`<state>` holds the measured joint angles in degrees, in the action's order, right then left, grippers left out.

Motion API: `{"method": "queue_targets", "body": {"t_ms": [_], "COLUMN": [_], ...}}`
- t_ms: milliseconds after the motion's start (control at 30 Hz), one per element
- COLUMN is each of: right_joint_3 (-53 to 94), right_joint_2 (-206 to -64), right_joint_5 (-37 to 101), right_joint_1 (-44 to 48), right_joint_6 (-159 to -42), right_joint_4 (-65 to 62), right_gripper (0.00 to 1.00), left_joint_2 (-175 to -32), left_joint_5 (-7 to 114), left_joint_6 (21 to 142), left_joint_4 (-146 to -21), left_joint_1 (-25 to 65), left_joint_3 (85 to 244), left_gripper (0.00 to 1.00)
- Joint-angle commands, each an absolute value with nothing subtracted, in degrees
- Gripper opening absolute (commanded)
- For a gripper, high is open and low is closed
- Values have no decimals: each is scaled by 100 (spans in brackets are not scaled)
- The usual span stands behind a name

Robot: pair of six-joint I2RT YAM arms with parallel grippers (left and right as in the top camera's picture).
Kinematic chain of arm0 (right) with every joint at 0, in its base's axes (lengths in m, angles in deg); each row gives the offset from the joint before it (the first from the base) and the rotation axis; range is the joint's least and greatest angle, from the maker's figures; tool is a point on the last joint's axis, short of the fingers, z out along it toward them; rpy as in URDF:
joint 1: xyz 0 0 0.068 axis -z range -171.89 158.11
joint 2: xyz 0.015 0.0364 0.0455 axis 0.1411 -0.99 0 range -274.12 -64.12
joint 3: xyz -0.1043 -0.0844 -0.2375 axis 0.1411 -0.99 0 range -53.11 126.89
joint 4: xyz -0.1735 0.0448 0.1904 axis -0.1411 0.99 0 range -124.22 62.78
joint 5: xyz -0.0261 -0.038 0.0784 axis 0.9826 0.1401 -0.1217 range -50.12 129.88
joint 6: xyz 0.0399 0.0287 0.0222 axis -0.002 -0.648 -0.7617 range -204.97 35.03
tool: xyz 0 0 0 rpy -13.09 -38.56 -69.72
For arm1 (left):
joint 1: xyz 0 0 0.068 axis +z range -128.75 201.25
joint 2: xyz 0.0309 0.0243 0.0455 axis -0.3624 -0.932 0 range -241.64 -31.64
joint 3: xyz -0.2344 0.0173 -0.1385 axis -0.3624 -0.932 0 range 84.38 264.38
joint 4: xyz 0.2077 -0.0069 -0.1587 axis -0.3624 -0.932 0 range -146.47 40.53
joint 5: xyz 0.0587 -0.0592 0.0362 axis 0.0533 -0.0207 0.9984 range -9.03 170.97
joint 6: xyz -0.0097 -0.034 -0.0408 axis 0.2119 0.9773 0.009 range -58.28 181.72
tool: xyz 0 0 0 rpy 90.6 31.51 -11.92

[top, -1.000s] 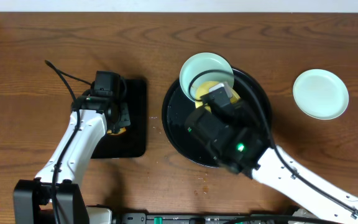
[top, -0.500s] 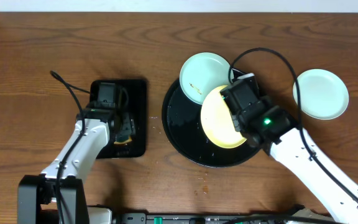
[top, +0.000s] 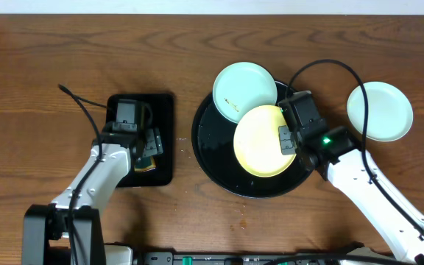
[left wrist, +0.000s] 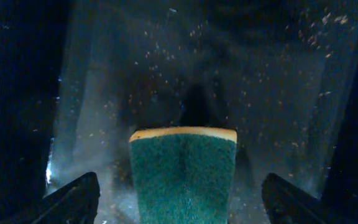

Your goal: Clean dirty plates on tray and stack at the side

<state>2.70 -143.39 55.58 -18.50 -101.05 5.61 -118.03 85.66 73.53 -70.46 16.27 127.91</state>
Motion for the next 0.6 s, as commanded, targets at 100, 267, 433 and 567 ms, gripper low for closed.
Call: {"method": "queue_targets", "body": {"t_ms": [100,267,433,567], "right_joint_3": [-322,-604,-608,-608], "right_joint_2": [-14289,-14289,-14289,-14289], "right_joint_5": [5117,5117,5054,4669], "right_joint_1": [-1806,-1806,-1804,-1734], "right_joint_6": [-10105,-10102,-10100,-10100], "right_joint_4": [-23,-366,-359,-320], "right_gripper": [1,1,1,1], "left_joint_2": [-12089,-12332,-12408,-12327], "left_joint_5": [8459,8444,8444,8424], "left_joint_6": [7314,7312,7314,7314], "left_joint_4": [-6832,-6574,-6504,-6795], "left_joint_1": [1645,1647,1647,1647], "left_joint_3": [12686,12686,12688,12705], "left_gripper": [76,8,76,78]}}
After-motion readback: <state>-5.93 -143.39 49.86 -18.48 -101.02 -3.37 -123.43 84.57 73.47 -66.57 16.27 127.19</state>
